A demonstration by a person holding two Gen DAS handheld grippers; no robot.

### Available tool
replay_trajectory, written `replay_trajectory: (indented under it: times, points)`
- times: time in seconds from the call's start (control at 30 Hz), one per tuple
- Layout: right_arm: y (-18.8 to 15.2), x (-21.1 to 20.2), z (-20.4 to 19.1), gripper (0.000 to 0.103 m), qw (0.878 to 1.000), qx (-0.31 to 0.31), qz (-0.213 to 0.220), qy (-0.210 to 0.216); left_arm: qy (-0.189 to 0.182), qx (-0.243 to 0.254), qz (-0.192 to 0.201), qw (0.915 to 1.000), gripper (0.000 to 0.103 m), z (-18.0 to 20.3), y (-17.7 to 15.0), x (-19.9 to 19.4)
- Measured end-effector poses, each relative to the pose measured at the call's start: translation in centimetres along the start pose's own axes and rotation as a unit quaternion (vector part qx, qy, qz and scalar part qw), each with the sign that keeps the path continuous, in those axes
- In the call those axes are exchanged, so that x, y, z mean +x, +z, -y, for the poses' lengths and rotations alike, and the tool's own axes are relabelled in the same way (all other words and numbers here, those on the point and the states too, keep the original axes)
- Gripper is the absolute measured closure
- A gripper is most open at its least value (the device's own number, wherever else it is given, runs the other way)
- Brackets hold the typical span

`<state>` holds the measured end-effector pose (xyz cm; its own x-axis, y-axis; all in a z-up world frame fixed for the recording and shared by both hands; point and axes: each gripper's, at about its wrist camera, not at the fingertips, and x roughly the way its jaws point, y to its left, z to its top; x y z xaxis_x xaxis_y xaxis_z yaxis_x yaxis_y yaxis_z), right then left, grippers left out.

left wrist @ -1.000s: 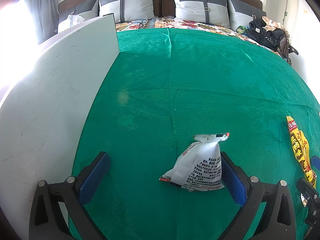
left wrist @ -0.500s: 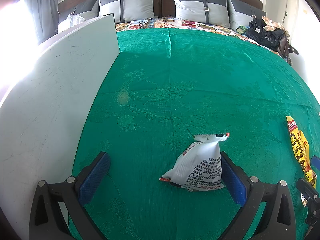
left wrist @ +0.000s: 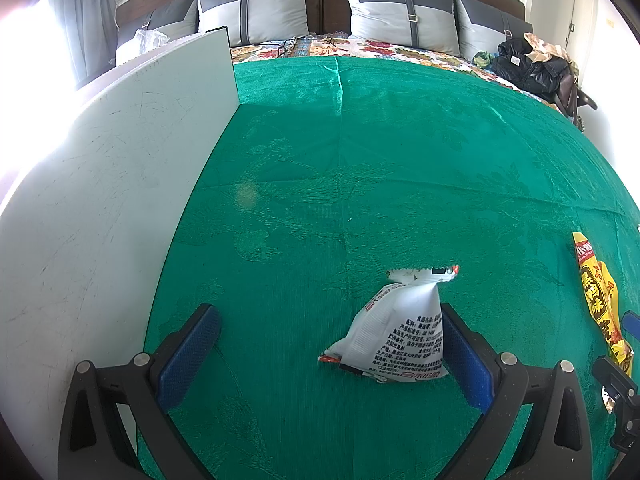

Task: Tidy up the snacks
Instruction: 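Position the right tool fingers around the yellow chicken-feet packet, then close the left tool on the triangular packet while the right tool grasps the yellow packet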

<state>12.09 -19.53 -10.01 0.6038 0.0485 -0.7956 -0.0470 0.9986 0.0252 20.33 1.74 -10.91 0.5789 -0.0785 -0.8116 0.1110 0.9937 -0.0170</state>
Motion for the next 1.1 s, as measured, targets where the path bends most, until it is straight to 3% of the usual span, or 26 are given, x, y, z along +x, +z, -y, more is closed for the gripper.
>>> replay_trajectory:
  times: [1.0,1.1]
  points:
    - [-0.03,0.01,0.00,0.017,1.000,0.000,0.000,0.000,0.000,0.000,0.000,1.0000,0.000,0.08,-0.03,-0.03]
    - [-0.04,0.01,0.02,0.017,1.000,0.000,0.000,0.000,-0.006,0.011,-0.015,0.9998,0.000,0.07,-0.08,-0.21]
